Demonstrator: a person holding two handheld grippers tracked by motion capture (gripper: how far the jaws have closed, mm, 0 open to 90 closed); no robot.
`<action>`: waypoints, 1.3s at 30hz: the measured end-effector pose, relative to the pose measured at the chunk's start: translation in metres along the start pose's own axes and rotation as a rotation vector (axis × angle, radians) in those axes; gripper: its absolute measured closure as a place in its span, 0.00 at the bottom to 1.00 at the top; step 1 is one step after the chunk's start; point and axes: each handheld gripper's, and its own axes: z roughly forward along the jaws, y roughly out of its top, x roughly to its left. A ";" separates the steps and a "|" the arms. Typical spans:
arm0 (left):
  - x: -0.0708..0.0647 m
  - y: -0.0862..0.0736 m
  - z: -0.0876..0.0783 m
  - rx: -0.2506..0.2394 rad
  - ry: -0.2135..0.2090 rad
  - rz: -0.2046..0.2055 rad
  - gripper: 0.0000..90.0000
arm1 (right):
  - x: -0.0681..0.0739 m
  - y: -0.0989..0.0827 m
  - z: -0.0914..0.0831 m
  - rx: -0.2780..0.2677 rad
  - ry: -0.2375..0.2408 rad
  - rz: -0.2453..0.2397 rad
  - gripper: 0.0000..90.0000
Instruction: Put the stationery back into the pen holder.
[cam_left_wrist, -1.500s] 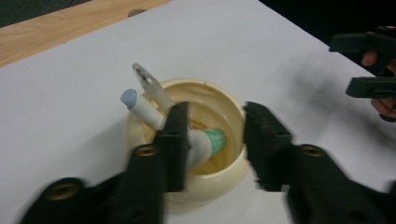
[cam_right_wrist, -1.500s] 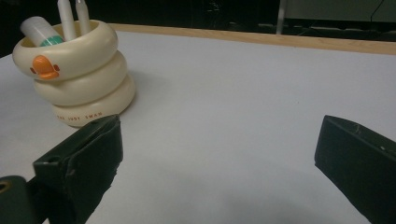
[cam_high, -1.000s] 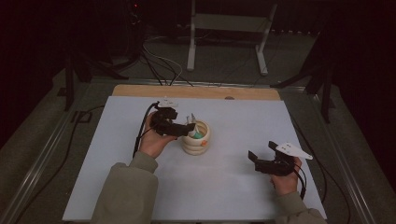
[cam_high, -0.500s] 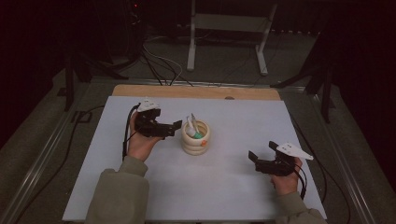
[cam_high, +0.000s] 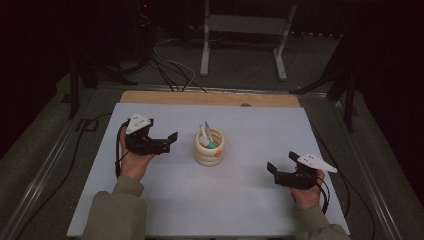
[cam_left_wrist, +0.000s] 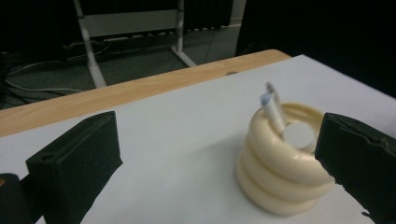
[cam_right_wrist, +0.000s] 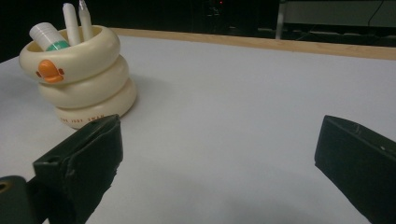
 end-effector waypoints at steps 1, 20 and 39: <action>0.001 -0.003 -0.001 0.001 0.003 0.005 0.01 | 0.000 0.000 0.000 0.000 0.000 0.001 0.02; 0.021 -0.057 -0.025 -0.021 0.064 -0.017 0.01 | 0.001 0.000 -0.005 -0.010 0.003 0.001 0.02; 0.028 -0.079 -0.043 -0.043 0.098 -0.030 0.01 | 0.004 0.001 -0.014 -0.055 0.008 -0.011 0.02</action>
